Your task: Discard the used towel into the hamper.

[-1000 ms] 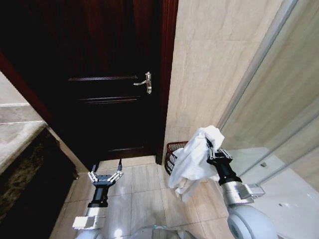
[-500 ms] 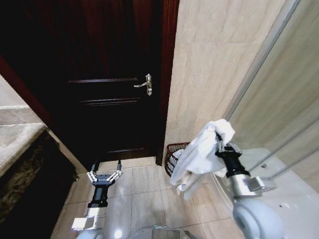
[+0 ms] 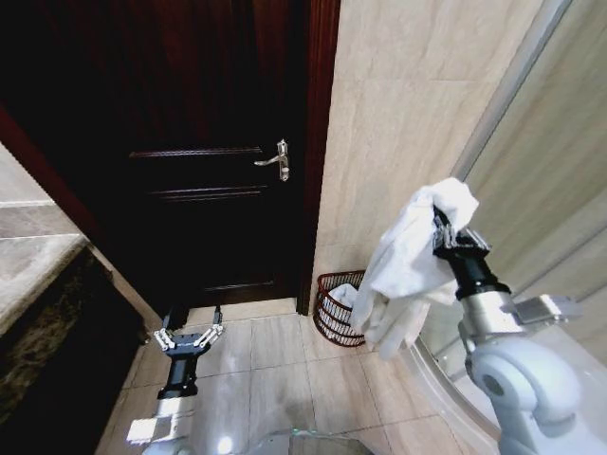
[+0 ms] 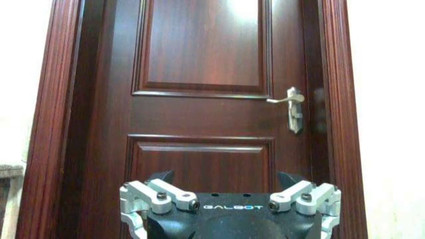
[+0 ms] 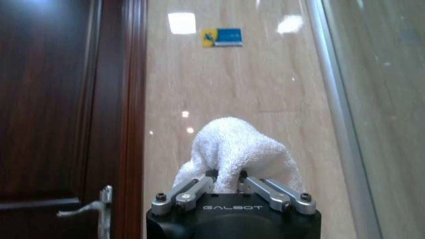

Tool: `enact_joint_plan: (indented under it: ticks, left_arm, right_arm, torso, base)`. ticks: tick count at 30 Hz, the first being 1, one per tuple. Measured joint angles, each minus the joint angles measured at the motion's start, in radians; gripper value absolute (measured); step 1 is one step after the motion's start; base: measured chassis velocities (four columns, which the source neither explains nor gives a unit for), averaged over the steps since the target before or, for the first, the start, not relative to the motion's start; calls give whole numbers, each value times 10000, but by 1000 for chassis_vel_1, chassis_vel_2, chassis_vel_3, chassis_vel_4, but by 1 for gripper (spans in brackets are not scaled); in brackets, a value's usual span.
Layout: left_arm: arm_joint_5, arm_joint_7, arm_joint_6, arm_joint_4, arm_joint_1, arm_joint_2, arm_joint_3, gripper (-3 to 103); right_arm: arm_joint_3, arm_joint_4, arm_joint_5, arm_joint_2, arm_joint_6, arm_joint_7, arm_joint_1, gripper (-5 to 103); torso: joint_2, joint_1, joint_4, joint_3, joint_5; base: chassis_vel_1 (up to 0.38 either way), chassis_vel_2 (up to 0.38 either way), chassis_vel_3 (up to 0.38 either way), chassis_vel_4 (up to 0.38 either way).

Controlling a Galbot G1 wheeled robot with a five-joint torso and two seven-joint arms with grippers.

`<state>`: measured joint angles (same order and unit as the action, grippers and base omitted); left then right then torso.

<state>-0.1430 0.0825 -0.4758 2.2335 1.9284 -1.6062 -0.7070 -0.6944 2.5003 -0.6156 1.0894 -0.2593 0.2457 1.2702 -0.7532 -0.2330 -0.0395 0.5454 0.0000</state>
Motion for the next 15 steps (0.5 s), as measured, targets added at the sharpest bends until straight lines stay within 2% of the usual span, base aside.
enact_joint_plan:
  ticks: [7, 10, 11, 14, 15]
  left_arm:
    - [13, 16, -198, -212, 13, 16, -2, 100]
    - [64, 49, -328, -234, 59, 19, 22, 100]
    - [64, 49, -328, -234, 59, 19, 22, 100]
    - [74, 55, -411, -232, 119, 6, 28, 100]
    - [74, 55, -411, -232, 119, 6, 28, 100]
  right_arm:
    - [-809, -59, -544, -606, 36, -500, -444, 9]
    - [-1119, -445, -1232, -1319, 4, -517, -1200, 9]
    - [-1119, -445, -1232, -1319, 4, -517, -1200, 9]
    - [-1016, -855, -1962, -2033, -104, -378, -2157, 9]
    - [-1016, -855, -1962, -2033, -104, -378, -2157, 9]
  torso:
    - [-137, -59, 1, 73, -1]
    - [-306, -131, -2, 172, 3]
    - [-306, -131, -2, 172, 3]
    - [-499, -215, -3, 282, 0]
    - [-499, -215, -3, 282, 0]
  base:
    - [0, 0, 0, 0]
    - [0, 0, 0, 0]
    - [0, 0, 0, 0]
    - [0, 0, 0, 0]
    - [0, 0, 0, 0]
